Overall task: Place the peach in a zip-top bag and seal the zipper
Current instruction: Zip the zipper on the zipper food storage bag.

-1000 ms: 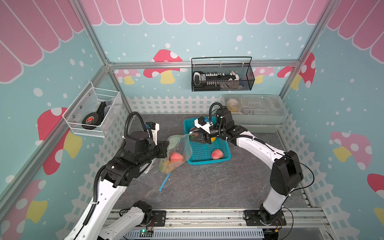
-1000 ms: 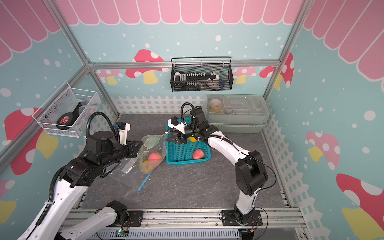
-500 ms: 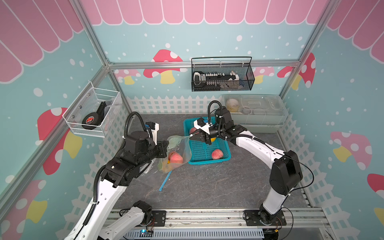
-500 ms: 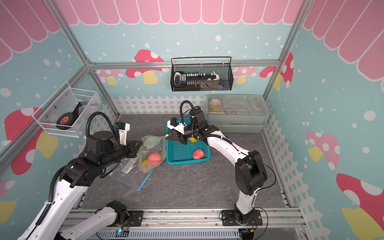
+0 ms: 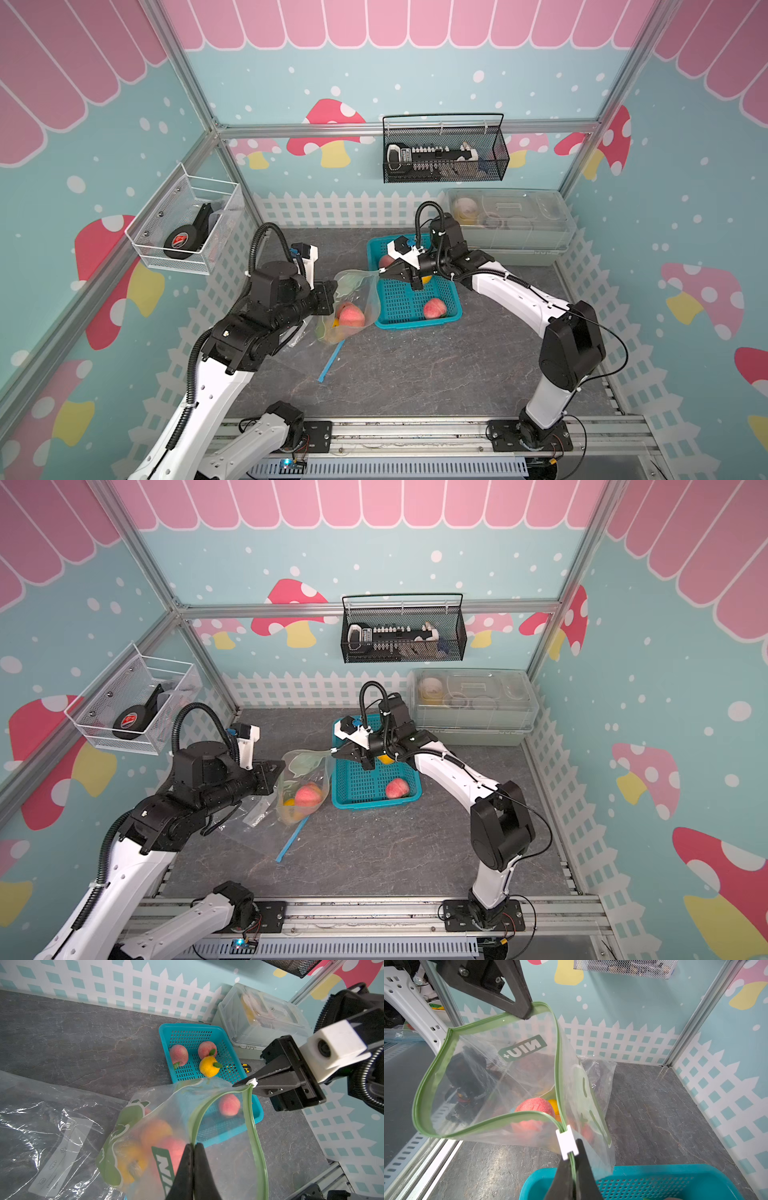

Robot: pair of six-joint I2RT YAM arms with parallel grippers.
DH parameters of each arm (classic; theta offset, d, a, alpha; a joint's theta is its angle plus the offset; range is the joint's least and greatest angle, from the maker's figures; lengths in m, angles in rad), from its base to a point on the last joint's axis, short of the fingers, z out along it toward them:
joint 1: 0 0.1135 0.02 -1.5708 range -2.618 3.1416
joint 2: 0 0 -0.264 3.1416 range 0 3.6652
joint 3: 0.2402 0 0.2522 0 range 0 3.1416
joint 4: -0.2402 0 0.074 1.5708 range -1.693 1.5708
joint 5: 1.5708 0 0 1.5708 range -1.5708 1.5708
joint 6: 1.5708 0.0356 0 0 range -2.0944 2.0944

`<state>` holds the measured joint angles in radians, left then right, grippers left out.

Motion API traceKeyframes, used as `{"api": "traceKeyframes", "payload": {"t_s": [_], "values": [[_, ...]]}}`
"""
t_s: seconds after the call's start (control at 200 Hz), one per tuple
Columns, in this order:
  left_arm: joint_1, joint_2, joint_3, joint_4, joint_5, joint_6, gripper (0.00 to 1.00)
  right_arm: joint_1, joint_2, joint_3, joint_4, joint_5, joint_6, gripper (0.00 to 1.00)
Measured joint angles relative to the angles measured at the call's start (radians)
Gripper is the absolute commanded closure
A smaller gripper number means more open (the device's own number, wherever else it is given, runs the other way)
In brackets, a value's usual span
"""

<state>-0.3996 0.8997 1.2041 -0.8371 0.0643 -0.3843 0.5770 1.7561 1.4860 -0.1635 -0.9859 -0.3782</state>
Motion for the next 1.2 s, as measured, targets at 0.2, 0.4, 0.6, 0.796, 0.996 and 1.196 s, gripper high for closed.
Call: {"api": "traceKeyframes", "payload": {"t_s": [0.2,0.4,0.6,0.796,0.996,1.196], "values": [[0.0,0.02,0.045,-0.013,-0.019,0.024,0.72,0.016,-0.018,0.018,-0.068,0.046,-0.014,1.0],[0.001,0.108,0.203,-0.019,-0.033,0.114,0.5,0.047,-0.018,0.116,-0.169,0.106,-0.02,1.0],[0.005,0.246,0.338,-0.017,0.088,0.252,0.5,0.046,-0.014,0.205,-0.244,0.128,0.002,1.0],[0.005,0.364,0.368,-0.021,0.242,0.35,0.49,0.046,0.012,0.276,-0.298,0.129,0.031,1.0],[0.005,0.418,0.379,-0.026,0.313,0.426,0.5,0.046,0.06,0.325,-0.343,0.122,0.047,1.0],[0.005,0.419,0.379,-0.027,0.341,0.491,0.51,0.046,0.093,0.356,-0.375,0.109,0.057,1.0]]}}
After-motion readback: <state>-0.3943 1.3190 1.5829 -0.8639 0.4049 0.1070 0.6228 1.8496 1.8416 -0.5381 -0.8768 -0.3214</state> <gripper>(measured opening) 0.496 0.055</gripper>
